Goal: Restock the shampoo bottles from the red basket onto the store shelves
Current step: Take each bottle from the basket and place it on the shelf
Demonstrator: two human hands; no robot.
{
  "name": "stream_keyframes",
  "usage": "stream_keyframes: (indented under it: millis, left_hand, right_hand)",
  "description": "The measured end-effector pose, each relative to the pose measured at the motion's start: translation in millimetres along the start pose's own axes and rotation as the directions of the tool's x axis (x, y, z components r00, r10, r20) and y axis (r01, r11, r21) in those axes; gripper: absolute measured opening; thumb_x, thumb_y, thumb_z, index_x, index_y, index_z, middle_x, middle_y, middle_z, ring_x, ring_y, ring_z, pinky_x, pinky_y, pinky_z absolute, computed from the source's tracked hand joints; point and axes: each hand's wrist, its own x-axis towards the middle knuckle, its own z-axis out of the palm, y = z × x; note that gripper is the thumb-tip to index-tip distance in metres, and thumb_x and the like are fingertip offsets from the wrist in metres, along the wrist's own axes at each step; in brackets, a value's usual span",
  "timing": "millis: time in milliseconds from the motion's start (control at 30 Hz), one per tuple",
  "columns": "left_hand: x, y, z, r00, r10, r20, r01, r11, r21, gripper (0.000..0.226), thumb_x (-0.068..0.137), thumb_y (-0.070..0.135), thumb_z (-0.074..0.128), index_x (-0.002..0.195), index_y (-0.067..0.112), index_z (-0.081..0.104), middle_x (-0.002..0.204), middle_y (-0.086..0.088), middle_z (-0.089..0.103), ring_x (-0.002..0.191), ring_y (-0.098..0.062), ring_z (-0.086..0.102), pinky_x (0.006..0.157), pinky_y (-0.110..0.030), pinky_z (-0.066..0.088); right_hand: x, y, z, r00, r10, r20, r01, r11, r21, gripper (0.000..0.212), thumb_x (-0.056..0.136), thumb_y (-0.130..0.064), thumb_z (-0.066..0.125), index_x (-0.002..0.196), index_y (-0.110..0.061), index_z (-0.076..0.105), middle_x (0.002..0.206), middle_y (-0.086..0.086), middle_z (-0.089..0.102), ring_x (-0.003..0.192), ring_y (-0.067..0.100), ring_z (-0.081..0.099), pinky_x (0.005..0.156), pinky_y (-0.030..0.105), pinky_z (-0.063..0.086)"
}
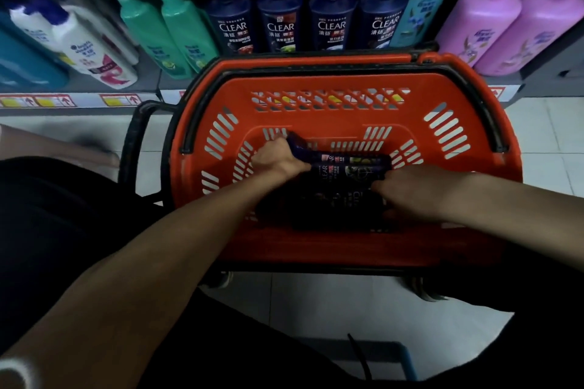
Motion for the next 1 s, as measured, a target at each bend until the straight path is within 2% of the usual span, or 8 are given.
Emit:
stream_keyframes:
  millis: [233, 400, 533, 600, 667, 767, 933, 1000]
  left_hand:
    - [-5, -14, -71, 0.990, 0.108, 0.091, -0.065, 0.920, -0.387, 0.100, 0.072, 0.030, 0.090, 0.155, 0.013, 0.037, 0.137, 0.004, 0.056, 0.126, -0.018, 0.054, 0.106, -0.029, 0.045]
    - [-28, 3, -136, 0.965, 0.241, 0.101, -0.149, 0.827, -0.541, 0.055, 0.075, 0.018, 0.090, 0.120, 0.029, 0.061, 0.118, 0.014, 0.065, 0.116, -0.019, 0.064, 0.097, -0.039, 0.058]
    - [-49, 21, -179, 0.940, 0.329, 0.094, -0.213, 0.779, -0.590, 0.081, 0.061, 0.029, 0.093, 0.133, 0.012, 0.061, 0.119, 0.000, 0.074, 0.112, -0.021, 0.070, 0.090, -0.035, 0.061]
    - [-62, 27, -196, 0.925, 0.367, 0.093, -0.225, 0.731, -0.644, 0.076, 0.055, 0.033, 0.091, 0.124, 0.015, 0.066, 0.117, -0.003, 0.075, 0.111, -0.022, 0.071, 0.097, -0.040, 0.059]
    - [-70, 31, -203, 0.898, 0.431, 0.094, -0.233, 0.644, -0.729, 0.058, 0.066, 0.023, 0.089, 0.120, 0.015, 0.069, 0.118, -0.007, 0.076, 0.116, -0.025, 0.070, 0.104, -0.045, 0.054]
    - [-80, 39, -197, 0.891, 0.452, 0.044, -0.157, 0.398, -0.904, 0.034, 0.083, 0.013, 0.079, 0.115, 0.014, 0.071, 0.118, -0.009, 0.075, 0.114, -0.022, 0.069, 0.105, -0.040, 0.052]
    - [-84, 70, -184, 0.910, 0.414, 0.003, -0.044, 0.105, -0.994, 0.042, 0.089, 0.040, 0.073, 0.124, 0.018, 0.071, 0.125, -0.010, 0.073, 0.115, -0.028, 0.068, 0.101, -0.041, 0.054]
    - [-85, 77, -190, 0.912, 0.410, 0.004, -0.007, 0.026, -1.000, 0.046, 0.093, 0.049, 0.064, 0.122, 0.014, 0.072, 0.114, -0.010, 0.075, 0.101, -0.026, 0.073, 0.090, -0.037, 0.058]
  right_hand:
    - [7, -8, -24, 0.998, 0.009, -0.065, -0.008, 1.000, 0.024, 0.040, 0.099, -0.043, 0.057, 0.132, -0.021, 0.056, 0.125, 0.004, 0.064, 0.111, 0.026, 0.063, 0.088, 0.037, 0.056]
    - [5, -10, -58, 0.983, 0.041, -0.178, -0.027, 0.996, 0.081, 0.043, 0.095, -0.042, 0.062, 0.130, -0.017, 0.058, 0.121, 0.004, 0.064, 0.108, 0.027, 0.064, 0.086, 0.036, 0.056]
    - [-5, -1, -82, 0.949, 0.101, -0.298, -0.036, 0.976, 0.214, 0.060, 0.092, -0.042, 0.068, 0.141, -0.016, 0.046, 0.132, 0.008, 0.060, 0.120, 0.030, 0.060, 0.095, 0.037, 0.052]
    - [-9, 3, -91, 0.932, 0.122, -0.343, 0.016, 0.927, 0.374, 0.077, 0.087, -0.046, 0.072, 0.150, -0.019, 0.036, 0.143, 0.009, 0.056, 0.127, 0.029, 0.056, 0.102, 0.039, 0.049]
    - [-13, 4, -99, 0.923, 0.127, -0.364, 0.093, 0.843, 0.529, 0.090, 0.086, -0.050, 0.074, 0.157, -0.022, 0.027, 0.152, 0.007, 0.050, 0.135, 0.027, 0.051, 0.109, 0.039, 0.045]
    - [-14, 4, -105, 0.892, 0.105, -0.439, 0.210, 0.765, 0.609, 0.080, 0.090, -0.050, 0.072, 0.155, -0.026, 0.030, 0.151, 0.002, 0.053, 0.133, 0.022, 0.053, 0.110, 0.039, 0.044]
    - [-15, -4, -108, 0.797, 0.186, -0.575, 0.337, 0.652, 0.679, 0.072, 0.084, -0.061, 0.073, 0.142, -0.027, 0.046, 0.131, -0.011, 0.064, 0.118, 0.014, 0.062, 0.101, 0.035, 0.050]
    - [-13, -8, -110, 0.744, 0.216, -0.632, 0.414, 0.594, 0.690, 0.078, 0.073, -0.067, 0.077, 0.136, -0.029, 0.052, 0.124, -0.014, 0.068, 0.111, 0.010, 0.066, 0.098, 0.038, 0.053]
